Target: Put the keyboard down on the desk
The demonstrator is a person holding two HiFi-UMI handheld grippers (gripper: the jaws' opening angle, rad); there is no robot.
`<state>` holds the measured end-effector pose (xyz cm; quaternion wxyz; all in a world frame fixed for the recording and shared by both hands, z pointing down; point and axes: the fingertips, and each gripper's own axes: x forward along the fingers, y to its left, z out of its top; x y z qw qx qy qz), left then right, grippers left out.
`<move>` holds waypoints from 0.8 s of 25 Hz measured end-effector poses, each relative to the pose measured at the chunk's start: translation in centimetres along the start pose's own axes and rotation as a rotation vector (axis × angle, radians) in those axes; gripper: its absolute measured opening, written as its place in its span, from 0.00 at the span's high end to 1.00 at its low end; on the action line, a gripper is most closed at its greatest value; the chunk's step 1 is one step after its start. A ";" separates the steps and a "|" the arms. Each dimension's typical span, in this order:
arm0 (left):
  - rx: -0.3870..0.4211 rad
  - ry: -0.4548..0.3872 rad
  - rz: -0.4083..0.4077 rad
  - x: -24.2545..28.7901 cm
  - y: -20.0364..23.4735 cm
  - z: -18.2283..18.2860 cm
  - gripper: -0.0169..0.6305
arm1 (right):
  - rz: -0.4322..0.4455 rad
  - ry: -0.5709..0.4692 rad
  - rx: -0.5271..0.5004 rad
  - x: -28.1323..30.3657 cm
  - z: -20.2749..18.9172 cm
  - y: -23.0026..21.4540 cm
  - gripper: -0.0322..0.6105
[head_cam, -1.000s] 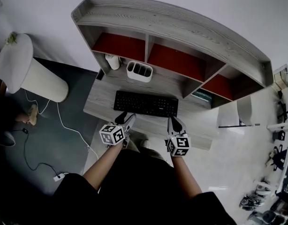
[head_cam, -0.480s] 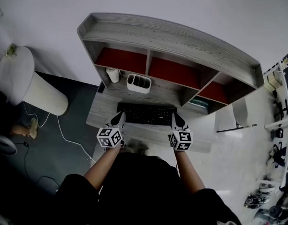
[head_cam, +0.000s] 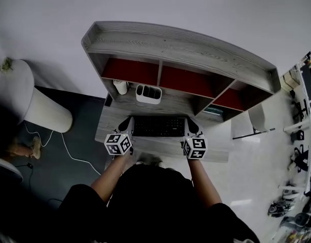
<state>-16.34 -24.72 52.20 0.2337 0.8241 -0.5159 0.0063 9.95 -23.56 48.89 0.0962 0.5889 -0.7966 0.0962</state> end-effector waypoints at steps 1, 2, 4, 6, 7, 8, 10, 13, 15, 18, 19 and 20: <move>-0.003 0.002 0.003 0.2 0.3 0.1 0.95 | -0.005 0.003 -0.002 0.1 0.0 -0.1 0.93; -0.009 0.002 0.005 0.3 0.5 0.1 0.95 | -0.009 0.005 -0.005 0.2 0.0 -0.1 0.93; -0.038 0.001 -0.005 0.4 0.8 0.0 0.95 | -0.014 0.011 -0.009 0.2 0.0 -0.1 0.93; -0.066 0.003 -0.019 0.6 0.9 -0.3 0.95 | -0.021 0.017 -0.008 0.2 0.0 -0.4 0.93; -0.069 0.009 -0.018 0.6 1.0 -0.6 0.95 | -0.024 0.022 -0.007 0.3 -0.1 -0.6 0.93; -0.069 0.017 -0.015 0.6 1.1 -0.9 0.95 | -0.027 0.027 -0.007 0.3 -0.2 -0.7 0.93; -0.071 0.030 -0.005 0.6 1.5 -1.3 0.95 | -0.030 0.034 -0.014 0.3 -0.5 -0.7 0.93; -0.062 0.035 0.000 0.8 2.0 -1.5 0.95 | -0.040 0.043 -0.020 0.5 -0.7 -0.5 0.93; -0.046 0.039 -0.006 1.0 2.2 -1.5 0.95 | -0.042 0.038 -0.015 0.7 -0.5 -0.2 0.93; -0.025 0.055 -0.010 0.9 2.5 -1.7 0.95 | -0.047 0.037 -0.006 0.8 -0.8 0.3 0.93; -0.020 0.061 -0.011 0.8 2.7 -1.8 0.95 | -0.049 0.037 -0.002 0.8 -0.9 0.5 0.93; -0.016 0.067 -0.012 0.8 2.8 -2.0 0.95 | -0.051 0.037 0.002 0.8 -1.0 0.6 0.93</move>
